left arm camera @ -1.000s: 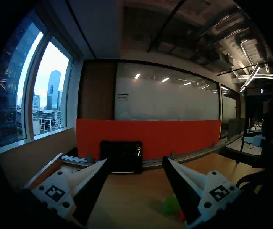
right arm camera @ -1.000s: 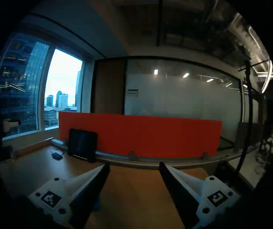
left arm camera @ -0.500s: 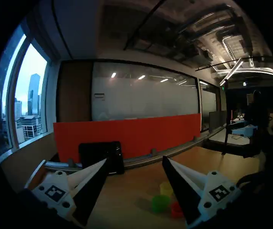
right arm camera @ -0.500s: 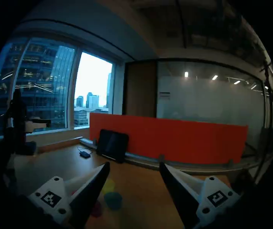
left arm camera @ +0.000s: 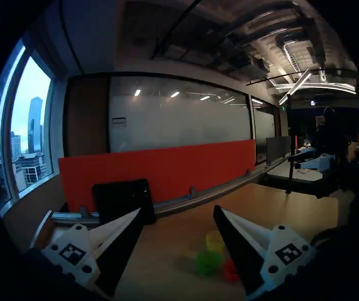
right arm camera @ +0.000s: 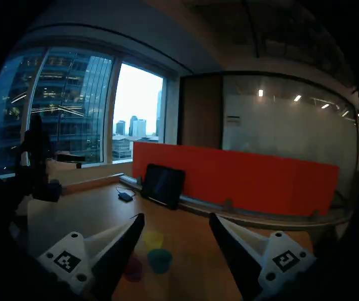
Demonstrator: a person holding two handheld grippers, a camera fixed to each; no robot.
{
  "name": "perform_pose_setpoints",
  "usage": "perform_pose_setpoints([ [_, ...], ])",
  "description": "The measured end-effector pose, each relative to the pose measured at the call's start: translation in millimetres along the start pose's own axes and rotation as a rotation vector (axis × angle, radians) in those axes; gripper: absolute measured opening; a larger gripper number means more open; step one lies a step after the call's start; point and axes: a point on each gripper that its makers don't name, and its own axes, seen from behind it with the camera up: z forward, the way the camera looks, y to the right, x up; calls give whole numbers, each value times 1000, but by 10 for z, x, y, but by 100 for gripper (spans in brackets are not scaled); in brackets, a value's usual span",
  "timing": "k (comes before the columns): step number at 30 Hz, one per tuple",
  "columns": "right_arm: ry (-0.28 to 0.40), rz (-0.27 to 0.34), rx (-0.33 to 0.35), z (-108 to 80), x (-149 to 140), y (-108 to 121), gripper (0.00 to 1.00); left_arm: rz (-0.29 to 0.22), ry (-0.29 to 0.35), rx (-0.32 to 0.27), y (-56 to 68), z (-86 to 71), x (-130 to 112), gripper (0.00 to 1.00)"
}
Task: Pour water
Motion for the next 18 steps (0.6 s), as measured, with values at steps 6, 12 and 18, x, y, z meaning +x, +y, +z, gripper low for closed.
perform_pose_setpoints([
  [6,-54,-11,47,68,-156,-13,100,25,-41,-36,4,56,-175,98],
  [12,-102,-21,71,116,-276,-6,100,18,-83,-79,55,115,-334,98],
  [18,-164,-31,96,163,-483,-6,100,26,-116,-109,87,176,-501,98],
])
